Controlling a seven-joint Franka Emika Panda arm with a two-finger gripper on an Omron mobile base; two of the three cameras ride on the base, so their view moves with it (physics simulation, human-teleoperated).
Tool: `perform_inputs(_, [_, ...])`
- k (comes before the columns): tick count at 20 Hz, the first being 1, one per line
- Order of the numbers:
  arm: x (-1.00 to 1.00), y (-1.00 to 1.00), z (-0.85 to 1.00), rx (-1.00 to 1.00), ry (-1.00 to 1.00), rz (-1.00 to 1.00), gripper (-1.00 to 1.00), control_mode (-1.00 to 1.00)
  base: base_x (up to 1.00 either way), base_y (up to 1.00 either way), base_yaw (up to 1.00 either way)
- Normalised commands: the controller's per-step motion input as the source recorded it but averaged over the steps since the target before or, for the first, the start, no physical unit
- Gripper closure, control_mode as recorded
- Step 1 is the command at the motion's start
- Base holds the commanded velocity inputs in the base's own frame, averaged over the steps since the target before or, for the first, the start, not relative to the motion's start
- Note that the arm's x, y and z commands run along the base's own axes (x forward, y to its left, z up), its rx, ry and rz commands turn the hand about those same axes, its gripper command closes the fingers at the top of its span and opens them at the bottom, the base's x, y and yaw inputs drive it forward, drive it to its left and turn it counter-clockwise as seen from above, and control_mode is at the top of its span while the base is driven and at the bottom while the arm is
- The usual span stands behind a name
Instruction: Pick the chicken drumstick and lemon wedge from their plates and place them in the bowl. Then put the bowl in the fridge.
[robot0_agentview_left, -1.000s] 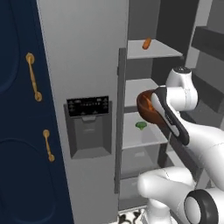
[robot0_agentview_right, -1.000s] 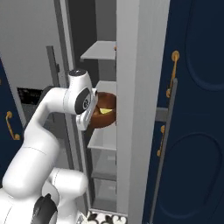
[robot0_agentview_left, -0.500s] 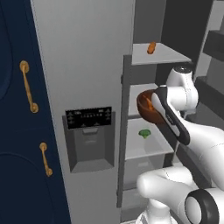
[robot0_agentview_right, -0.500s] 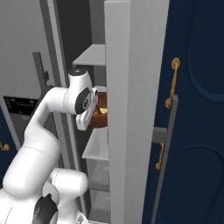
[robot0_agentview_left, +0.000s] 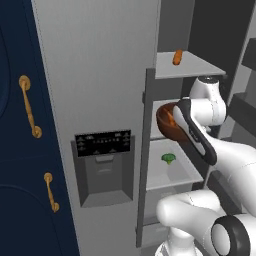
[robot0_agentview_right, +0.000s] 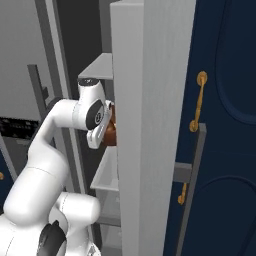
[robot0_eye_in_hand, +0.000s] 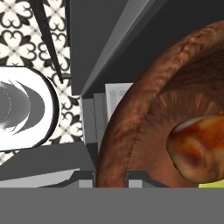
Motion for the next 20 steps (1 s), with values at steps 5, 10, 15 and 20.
perform_inputs(5, [0.2, -0.07, -0.32, 0.0, -0.05, 0.0, 1.0, -1.0, 0.0, 0.0, 0.0])
perform_inputs(10, [0.89, -0.28, -0.17, 0.0, -0.02, 0.0, 1.0, -1.0, 0.0, 0.0, 0.0])
perform_inputs(15, [1.0, -0.3, -0.12, 0.0, 0.0, 0.0, 1.0, -1.0, 0.0, 0.0, 0.0])
perform_inputs(20, [0.93, -0.16, -0.15, 0.0, -0.01, 0.0, 1.0, -1.0, 0.0, 0.0, 0.0])
